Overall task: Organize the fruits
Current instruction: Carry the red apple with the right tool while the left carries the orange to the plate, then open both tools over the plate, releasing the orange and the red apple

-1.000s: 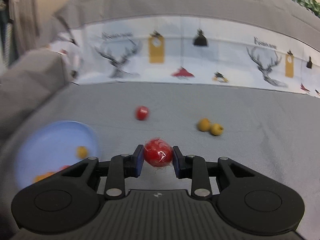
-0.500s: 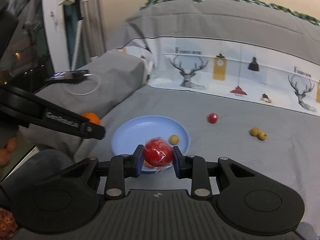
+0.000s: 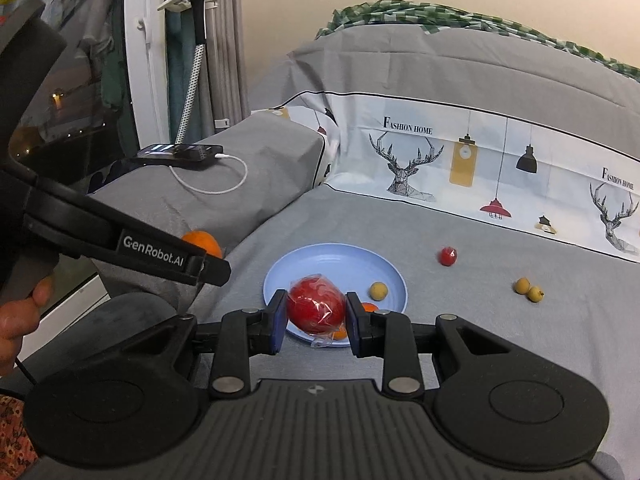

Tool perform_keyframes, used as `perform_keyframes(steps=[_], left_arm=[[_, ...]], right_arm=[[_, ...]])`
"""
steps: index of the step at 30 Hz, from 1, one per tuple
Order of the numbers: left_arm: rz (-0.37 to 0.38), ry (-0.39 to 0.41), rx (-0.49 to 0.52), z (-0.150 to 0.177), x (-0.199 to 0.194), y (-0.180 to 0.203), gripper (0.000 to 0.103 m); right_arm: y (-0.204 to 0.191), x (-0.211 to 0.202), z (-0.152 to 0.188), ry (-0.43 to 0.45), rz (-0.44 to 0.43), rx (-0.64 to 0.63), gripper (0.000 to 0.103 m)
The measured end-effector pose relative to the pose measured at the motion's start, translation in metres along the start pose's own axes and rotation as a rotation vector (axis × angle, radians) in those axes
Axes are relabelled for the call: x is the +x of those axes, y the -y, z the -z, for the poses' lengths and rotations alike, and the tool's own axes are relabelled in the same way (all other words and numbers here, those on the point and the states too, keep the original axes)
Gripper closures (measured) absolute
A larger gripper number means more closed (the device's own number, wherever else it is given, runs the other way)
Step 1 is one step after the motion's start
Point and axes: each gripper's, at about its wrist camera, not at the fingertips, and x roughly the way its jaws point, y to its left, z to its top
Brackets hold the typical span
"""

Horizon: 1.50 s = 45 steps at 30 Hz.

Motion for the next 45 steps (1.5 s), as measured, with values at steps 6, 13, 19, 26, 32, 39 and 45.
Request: perform_keyframes(steps=[6,13,19,26,32,39,45], left_arm=[[0.0,-0.012,0.006,-0.004,0.008,-0.002,0.063],[-0.001,-0.025,0.007,-0.018,0.03,-0.003,0.063],[0.0,-0.057,0.019,-0.029,0.059,-0.005,0.063],[0.009,-0.087,0.036,-0.043,0.101,-0.006,0.063],[0.014,-0.105,0.047,-0.052,0.138,-0.011,0.063],[-0.006,-0.13,0.058,-0.06,0.176,-0.012,0.063],[-0.038,-0.097,0.074,-0.064,0.186,-0.015,0.029]], right_arm=[[0.002,0.008,0.001,-0.017,-0.003,0.01,0.072],[0.01,0.03,0.0,-0.044,0.013,0.012,0.072],[0.022,0.058,-0.003,-0.063,0.037,0.023,0.072],[0.034,0.101,-0.007,-0.091,0.055,0.023,0.072],[0.041,0.142,-0.005,-0.13,0.049,0.023,0.072],[0.042,0.178,-0.006,-0.161,0.035,0.003,0.072],[0.048,0.199,-0.012,-0.193,-0.009,0.012,0.062]])
